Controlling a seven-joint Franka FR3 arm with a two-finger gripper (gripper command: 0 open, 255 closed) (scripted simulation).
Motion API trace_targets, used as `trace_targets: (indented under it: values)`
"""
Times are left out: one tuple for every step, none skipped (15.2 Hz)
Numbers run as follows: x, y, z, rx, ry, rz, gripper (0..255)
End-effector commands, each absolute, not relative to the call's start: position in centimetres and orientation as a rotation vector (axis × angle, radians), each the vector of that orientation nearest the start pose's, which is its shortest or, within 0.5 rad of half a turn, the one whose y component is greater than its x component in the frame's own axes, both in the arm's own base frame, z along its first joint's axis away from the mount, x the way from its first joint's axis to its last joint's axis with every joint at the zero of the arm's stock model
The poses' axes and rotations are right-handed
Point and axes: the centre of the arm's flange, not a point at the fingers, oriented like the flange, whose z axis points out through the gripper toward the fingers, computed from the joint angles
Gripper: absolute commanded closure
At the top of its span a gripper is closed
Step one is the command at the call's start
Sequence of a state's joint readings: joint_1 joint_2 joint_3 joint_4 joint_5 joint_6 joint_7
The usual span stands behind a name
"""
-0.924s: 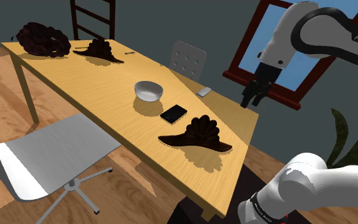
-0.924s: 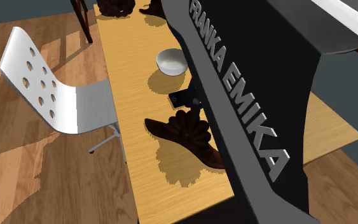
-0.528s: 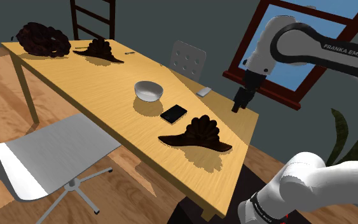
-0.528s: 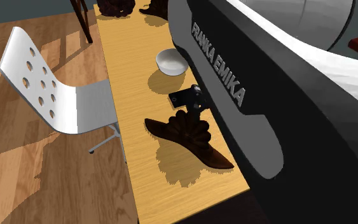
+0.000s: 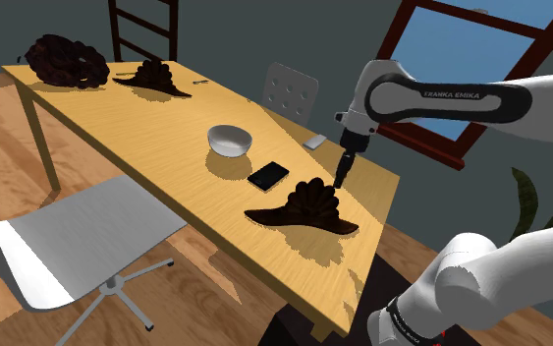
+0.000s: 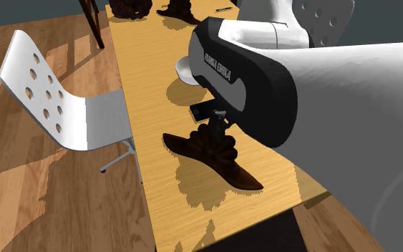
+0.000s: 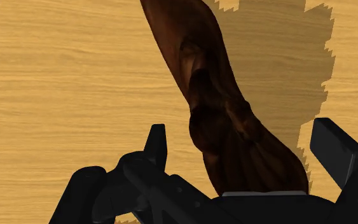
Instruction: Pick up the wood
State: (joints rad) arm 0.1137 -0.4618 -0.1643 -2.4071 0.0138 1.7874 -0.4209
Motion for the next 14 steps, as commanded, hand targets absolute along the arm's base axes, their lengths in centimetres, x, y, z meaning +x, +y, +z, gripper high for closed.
trace_targets:
  values:
    - [40.7, -1.9, 44.4, -2.927, -0.709, 0.221, 0]
    - [40.7, -1.9, 44.4, -2.926, -0.710, 0.221, 0]
    - [40.7, -1.9, 43.9, -2.926, -0.710, 0.221, 0]
    - [40.7, -1.9, 43.3, -2.926, -0.710, 0.221, 0]
    - [40.7, -1.9, 42.8, -2.926, -0.710, 0.221, 0]
    - [40.7, -1.9, 42.3, -2.926, -0.710, 0.221, 0]
    - [40.7, -1.9, 41.7, -2.926, -0.710, 0.221, 0]
    - [40.7, -1.9, 41.2, -2.926, -0.710, 0.221, 0]
    - [40.7, -1.9, 40.4, -2.926, -0.710, 0.221, 0]
    - [40.7, -1.9, 40.4, -2.926, -0.710, 0.221, 0]
    - [40.7, -1.9, 40.4, -2.926, -0.710, 0.221, 0]
    - [40.7, -1.9, 40.4, -2.926, -0.710, 0.221, 255]
    - [40.7, -1.9, 40.4, -2.926, -0.710, 0.221, 255]
    - [40.7, -1.9, 40.4, -2.926, -0.710, 0.221, 255]
